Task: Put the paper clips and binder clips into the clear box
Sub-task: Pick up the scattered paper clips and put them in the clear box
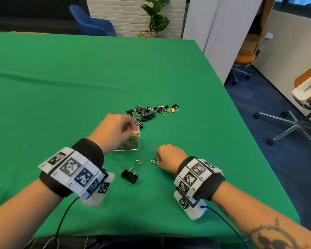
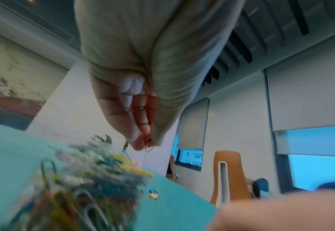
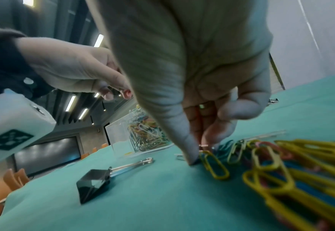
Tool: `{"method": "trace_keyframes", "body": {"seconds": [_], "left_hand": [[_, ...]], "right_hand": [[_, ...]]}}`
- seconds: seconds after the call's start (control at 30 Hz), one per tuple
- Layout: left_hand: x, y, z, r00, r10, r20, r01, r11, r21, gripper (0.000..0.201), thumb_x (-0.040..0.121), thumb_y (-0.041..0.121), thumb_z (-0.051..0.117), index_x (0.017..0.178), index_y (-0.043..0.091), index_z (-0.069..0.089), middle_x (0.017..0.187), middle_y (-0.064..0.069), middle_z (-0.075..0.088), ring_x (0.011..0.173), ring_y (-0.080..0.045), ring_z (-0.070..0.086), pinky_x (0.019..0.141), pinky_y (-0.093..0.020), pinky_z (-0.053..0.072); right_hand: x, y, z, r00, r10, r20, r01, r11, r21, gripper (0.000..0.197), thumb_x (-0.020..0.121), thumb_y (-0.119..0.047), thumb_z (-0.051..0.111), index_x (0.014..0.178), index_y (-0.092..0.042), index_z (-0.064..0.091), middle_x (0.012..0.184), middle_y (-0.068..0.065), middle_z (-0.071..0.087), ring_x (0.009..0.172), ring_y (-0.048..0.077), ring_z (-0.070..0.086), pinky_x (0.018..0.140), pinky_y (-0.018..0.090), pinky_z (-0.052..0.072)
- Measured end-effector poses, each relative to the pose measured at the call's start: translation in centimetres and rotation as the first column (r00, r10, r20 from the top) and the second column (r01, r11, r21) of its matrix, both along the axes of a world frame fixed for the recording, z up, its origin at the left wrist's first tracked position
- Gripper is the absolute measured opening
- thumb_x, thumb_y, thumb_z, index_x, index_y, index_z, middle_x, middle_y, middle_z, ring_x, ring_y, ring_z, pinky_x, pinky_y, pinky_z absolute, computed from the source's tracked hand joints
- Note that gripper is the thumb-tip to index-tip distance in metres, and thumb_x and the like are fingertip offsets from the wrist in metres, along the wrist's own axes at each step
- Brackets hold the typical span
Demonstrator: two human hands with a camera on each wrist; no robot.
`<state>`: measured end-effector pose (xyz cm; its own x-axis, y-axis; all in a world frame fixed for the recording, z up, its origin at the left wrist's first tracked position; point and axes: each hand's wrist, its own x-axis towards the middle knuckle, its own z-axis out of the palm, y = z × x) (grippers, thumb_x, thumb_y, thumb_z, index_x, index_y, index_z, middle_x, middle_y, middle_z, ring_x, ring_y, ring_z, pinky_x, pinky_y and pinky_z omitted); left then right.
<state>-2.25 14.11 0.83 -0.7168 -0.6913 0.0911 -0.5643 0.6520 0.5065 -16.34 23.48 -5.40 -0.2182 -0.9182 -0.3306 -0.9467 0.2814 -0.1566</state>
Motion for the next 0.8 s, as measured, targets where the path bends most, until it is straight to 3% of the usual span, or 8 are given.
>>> {"method": "trace_keyframes", "body": {"seconds": [0.1,0.2,0.3,0.43,0.53,0.67,0.8], "left_hand": [[0.7,-1.9,0.8,0.996,0.065,-0.061,-0.071,0.992,-0.108,0.005,0.085,0.010,0.061,0.086,0.014,0.065,0.077,0.000,0.063,0.074,-0.017,0.059,0.072,-0.028,0.049],[0.6,-2.9,0.5,0.998,0.065,0.028,-0.059,0.981,-0.187,0.006,0.084,0.010,0.062,0.087,0.014,0.066,0.081,-0.003,0.065,0.077,-0.021,0.059,0.077,-0.036,0.051],[0.3,-3.2,0.2,0.997,0.055,0.059,-0.049,0.993,-0.110,0.008,0.081,0.012,0.067,0.089,0.012,0.069,0.083,-0.005,0.066,0.078,-0.022,0.060,0.078,-0.033,0.050],[0.9,-3.7,0.3,0.994,0.090,-0.054,-0.092,0.995,-0.040,0.015,0.080,0.012,0.069,0.094,0.011,0.070,0.082,-0.002,0.065,0.078,-0.020,0.061,0.078,-0.028,0.046],[2.4,-4.4,0.8,0.973,0.151,-0.173,-0.166,0.984,-0.071,0.011,0.083,0.012,0.065,0.092,0.008,0.069,0.080,-0.004,0.064,0.077,-0.022,0.060,0.076,-0.024,0.042],[4.0,-4.5,0.0,0.964,0.199,-0.176,-0.225,0.964,-0.144,0.010,0.086,0.015,0.060,0.092,0.013,0.068,0.088,-0.004,0.068,0.077,-0.023,0.060,0.076,-0.031,0.047],[4.8,-4.4,-0.7,0.960,0.233,-0.154,-0.258,0.950,-0.177,0.009,0.087,0.021,0.059,0.091,0.020,0.067,0.091,0.001,0.068,0.075,-0.021,0.059,0.073,-0.034,0.050]], "right_hand": [[0.1,-0.1,0.0,1.000,-0.008,0.019,0.008,1.000,0.017,0.024,0.086,-0.004,0.048,0.106,-0.004,0.060,0.113,0.014,0.061,0.103,0.030,0.059,0.076,0.030,0.044],[0.3,-0.3,-0.1,1.000,-0.012,0.028,0.011,0.999,0.038,0.024,0.087,-0.005,0.046,0.106,-0.003,0.060,0.113,0.015,0.061,0.102,0.031,0.059,0.079,0.032,0.047],[0.4,-0.3,-0.1,0.999,-0.018,0.037,0.016,0.999,0.047,0.023,0.087,-0.004,0.045,0.105,-0.002,0.059,0.109,0.015,0.061,0.091,0.029,0.056,0.080,0.033,0.048],[0.2,-0.2,0.1,0.999,-0.006,0.042,0.004,0.999,0.041,0.022,0.087,-0.004,0.043,0.102,-0.001,0.059,0.106,0.015,0.062,0.090,0.028,0.057,0.082,0.037,0.049],[-0.1,-0.9,1.6,0.994,-0.035,0.103,0.039,0.999,-0.034,0.019,0.089,-0.006,0.043,0.095,0.000,0.060,0.101,0.016,0.064,0.090,0.027,0.059,0.081,0.035,0.051],[0.9,-3.8,6.0,0.970,0.074,0.234,-0.010,0.965,-0.262,0.011,0.090,-0.006,0.046,0.083,-0.011,0.054,0.086,0.004,0.056,0.080,0.016,0.053,0.071,0.021,0.040],[2.7,-7.5,7.7,0.973,0.163,0.163,-0.109,0.949,-0.297,0.012,0.090,-0.007,0.048,0.088,-0.005,0.059,0.089,0.006,0.059,0.083,0.019,0.056,0.077,0.027,0.048]]}}
